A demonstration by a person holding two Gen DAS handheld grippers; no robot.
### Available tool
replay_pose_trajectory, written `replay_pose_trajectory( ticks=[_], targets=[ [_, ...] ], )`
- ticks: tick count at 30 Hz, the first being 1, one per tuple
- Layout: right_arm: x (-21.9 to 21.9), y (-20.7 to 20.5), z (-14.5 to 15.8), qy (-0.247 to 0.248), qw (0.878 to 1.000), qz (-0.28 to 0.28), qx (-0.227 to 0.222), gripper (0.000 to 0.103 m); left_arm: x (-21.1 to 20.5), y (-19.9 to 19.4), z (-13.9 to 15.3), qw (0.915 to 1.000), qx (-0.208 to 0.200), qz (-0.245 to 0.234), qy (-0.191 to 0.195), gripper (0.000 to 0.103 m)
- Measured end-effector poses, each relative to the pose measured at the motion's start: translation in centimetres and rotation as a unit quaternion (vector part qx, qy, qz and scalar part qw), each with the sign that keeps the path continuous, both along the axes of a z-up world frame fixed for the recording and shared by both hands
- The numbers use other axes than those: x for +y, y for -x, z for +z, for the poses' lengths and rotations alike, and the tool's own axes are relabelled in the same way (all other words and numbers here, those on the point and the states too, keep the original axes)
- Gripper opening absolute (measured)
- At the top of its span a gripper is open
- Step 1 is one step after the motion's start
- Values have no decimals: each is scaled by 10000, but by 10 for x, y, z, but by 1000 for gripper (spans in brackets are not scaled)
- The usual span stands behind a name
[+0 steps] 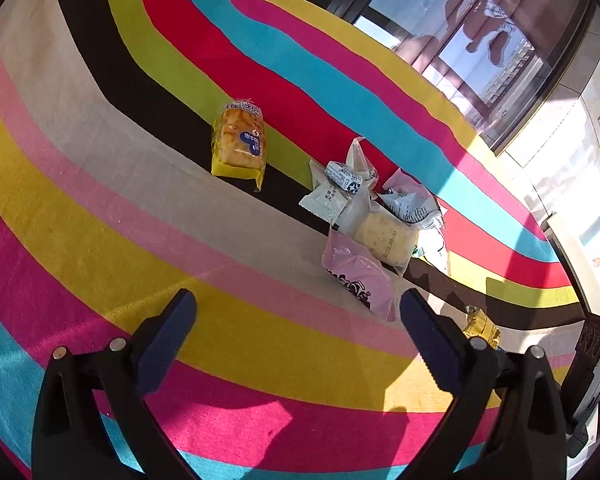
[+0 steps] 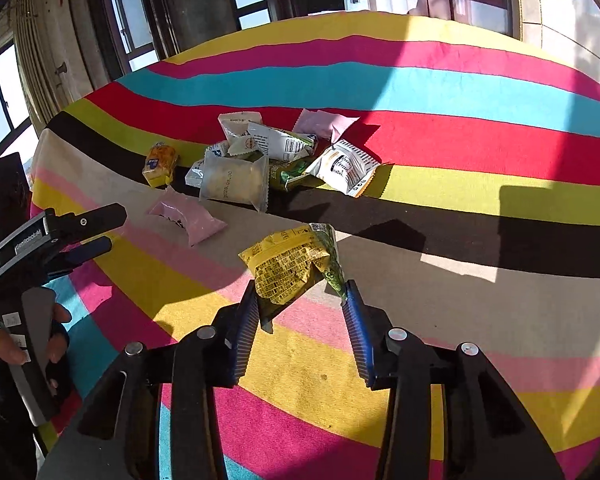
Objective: Organize snacks
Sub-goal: 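Grasp the pink packet with the left tool and lift it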
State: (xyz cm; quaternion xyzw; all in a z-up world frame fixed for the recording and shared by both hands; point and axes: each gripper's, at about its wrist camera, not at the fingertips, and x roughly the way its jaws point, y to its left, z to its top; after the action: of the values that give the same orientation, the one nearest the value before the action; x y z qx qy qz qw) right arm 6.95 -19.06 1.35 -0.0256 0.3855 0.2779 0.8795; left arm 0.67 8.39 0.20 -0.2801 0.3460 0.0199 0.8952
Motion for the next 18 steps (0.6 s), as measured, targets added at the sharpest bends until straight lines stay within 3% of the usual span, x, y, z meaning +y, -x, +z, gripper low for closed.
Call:
replay_pose_trajectory(
  ticks=[4,8,10,11,13,15,16,18],
  targets=[
    [-3,-7,0,-193,9997,-70,136,42,5,0,1,9998,32,-131,134,101],
    [-2,-6,1,-303,9995,2,92,42,-13,-11,5,9983,417,-197,-351,101],
    [-3,-5,2,-356,9994,1,49,42,-23,-19,7,9976,510,-362,-312,101],
    [-3,-4,3,-386,9992,4,41,42,-30,-24,11,9970,541,-362,-414,101],
    [-4,-4,3,-430,9991,3,29,42,-44,-35,25,9932,545,-306,-983,101],
    [-5,-3,4,-451,9990,15,13,42,-55,-51,31,9842,851,-368,-1510,101],
    [-5,-3,4,-456,9990,29,2,42,-56,-60,31,9827,1061,-509,-1430,101],
    [-4,-3,4,-449,9990,47,-7,42,-51,-68,29,9874,1144,-498,-971,101]
  ],
)
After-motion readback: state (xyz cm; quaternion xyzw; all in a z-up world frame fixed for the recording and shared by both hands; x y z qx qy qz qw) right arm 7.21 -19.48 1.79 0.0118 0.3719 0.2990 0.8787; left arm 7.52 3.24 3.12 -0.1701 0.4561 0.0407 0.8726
